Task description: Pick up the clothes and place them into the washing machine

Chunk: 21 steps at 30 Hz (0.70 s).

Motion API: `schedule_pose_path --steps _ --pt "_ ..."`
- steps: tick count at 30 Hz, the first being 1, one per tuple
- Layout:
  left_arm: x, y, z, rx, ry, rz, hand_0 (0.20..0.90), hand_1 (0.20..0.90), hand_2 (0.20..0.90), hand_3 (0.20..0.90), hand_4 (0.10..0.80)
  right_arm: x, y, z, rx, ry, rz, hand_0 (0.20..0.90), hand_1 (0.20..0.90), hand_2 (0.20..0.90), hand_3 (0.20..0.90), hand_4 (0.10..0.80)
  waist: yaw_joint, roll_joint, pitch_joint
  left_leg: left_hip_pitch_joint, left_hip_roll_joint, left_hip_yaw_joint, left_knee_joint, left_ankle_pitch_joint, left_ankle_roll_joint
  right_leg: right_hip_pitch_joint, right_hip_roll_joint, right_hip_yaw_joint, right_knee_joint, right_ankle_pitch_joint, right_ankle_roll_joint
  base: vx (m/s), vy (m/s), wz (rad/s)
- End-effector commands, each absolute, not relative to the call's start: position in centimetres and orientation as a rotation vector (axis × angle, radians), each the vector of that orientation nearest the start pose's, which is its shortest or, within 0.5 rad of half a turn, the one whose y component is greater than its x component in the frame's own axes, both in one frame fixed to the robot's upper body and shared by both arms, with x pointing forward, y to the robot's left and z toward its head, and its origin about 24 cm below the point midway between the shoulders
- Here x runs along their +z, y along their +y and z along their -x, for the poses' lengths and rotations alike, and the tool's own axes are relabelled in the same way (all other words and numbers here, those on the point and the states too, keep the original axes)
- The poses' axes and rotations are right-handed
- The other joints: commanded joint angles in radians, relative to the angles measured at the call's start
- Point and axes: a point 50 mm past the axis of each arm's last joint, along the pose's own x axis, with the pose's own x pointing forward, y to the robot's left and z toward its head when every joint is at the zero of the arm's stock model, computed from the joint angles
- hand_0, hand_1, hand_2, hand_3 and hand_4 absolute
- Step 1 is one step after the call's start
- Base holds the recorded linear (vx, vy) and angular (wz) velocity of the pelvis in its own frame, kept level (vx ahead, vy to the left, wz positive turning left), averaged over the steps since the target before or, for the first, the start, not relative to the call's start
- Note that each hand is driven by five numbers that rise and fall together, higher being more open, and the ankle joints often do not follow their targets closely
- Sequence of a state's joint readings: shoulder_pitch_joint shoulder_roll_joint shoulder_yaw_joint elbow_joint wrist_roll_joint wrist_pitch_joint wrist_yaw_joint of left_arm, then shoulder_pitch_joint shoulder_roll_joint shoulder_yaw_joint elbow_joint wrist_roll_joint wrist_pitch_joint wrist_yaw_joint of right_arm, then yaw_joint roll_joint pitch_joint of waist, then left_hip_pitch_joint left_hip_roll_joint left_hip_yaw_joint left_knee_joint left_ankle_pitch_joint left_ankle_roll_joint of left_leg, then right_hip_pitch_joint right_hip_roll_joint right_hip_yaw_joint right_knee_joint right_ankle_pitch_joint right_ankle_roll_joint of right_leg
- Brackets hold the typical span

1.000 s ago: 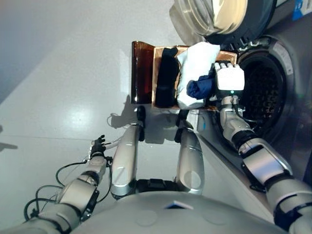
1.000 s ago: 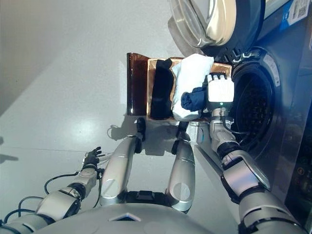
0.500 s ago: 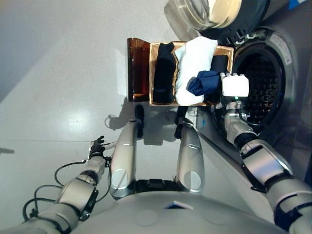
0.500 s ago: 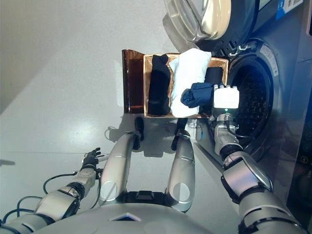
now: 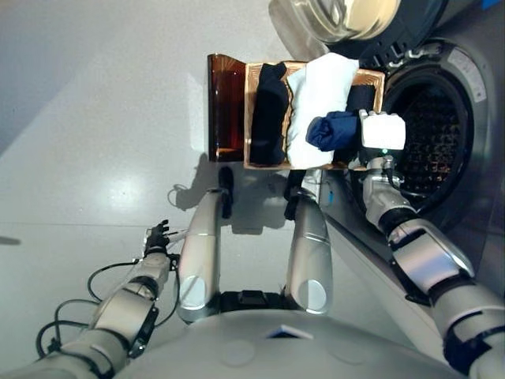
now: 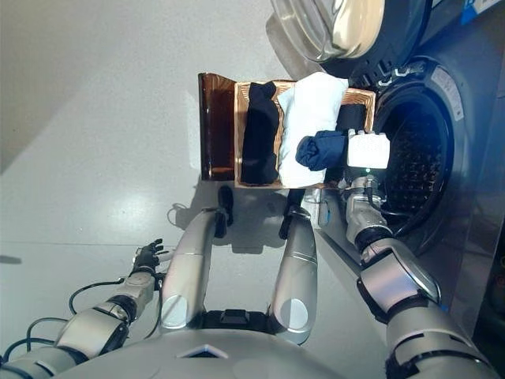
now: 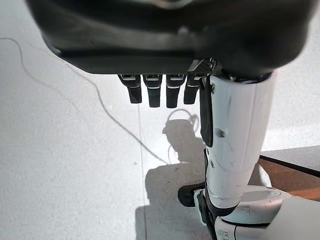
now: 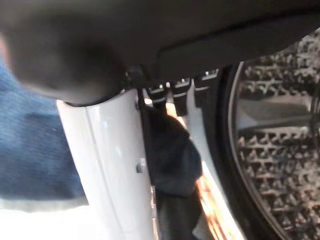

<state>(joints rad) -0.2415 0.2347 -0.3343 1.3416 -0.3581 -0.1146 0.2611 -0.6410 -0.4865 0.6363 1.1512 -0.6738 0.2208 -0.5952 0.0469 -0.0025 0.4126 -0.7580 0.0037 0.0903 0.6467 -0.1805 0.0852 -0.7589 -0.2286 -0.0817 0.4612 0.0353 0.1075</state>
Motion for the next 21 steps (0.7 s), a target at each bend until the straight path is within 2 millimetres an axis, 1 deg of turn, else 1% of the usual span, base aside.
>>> schedule_pose_path --steps 1,8,15,20,21 --pt "-14.6 24.5 -13.6 0.374 1.068 -0.323 0.900 0.900 0.900 0.900 0.800 4.8 -28.3 -33.4 -0.413 0.108 1.778 0.900 0.900 0.900 0.900 0.800 0.010 0.032 -0.017 0.002 0.031 -0.049 -0.050 0.031 -0.136 0.062 0.011 0.010 0.097 -0.154 -0.030 0.010 0.026 -0.03" --pt "-14.6 24.3 -13.6 0.376 1.062 -0.320 0.900 0.900 0.900 0.900 0.800 5.7 -27.9 -33.6 -0.452 0.039 1.752 0.900 0.900 0.900 0.900 0.800 0.008 0.028 -0.026 0.012 0.025 -0.045 -0.072 0.036 -0.132 0.072 0.010 0.010 0.073 -0.145 -0.026 0.000 0.000 0.00" --pt "-14.7 24.3 -13.4 0.383 1.070 -0.312 0.900 0.900 0.900 0.900 0.800 5.8 -27.9 -33.8 -0.463 0.030 1.755 0.900 0.900 0.900 0.900 0.800 0.013 0.031 -0.035 -0.013 0.025 -0.051 -0.043 0.026 -0.134 0.053 0.008 0.009 0.104 -0.163 -0.029 -0.001 -0.001 0.01" --pt "-14.8 24.4 -13.0 0.392 1.080 -0.308 0.900 0.900 0.900 0.900 0.800 6.5 -27.7 -34.3 -0.475 0.010 1.759 0.900 0.900 0.900 0.900 0.800 0.018 0.036 -0.038 -0.030 0.028 -0.055 -0.026 0.023 -0.135 0.035 0.007 0.006 0.130 -0.172 -0.032 0.000 0.000 0.00" --pt "-14.8 24.1 -13.2 0.397 1.072 -0.292 0.900 0.900 0.900 0.900 0.800 6.5 -27.8 -34.3 -0.472 0.013 1.766 0.900 0.900 0.900 0.900 0.800 0.019 0.039 -0.038 -0.031 0.027 -0.054 -0.025 0.022 -0.135 0.032 0.007 0.007 0.132 -0.172 -0.032 0.000 0.000 0.00"
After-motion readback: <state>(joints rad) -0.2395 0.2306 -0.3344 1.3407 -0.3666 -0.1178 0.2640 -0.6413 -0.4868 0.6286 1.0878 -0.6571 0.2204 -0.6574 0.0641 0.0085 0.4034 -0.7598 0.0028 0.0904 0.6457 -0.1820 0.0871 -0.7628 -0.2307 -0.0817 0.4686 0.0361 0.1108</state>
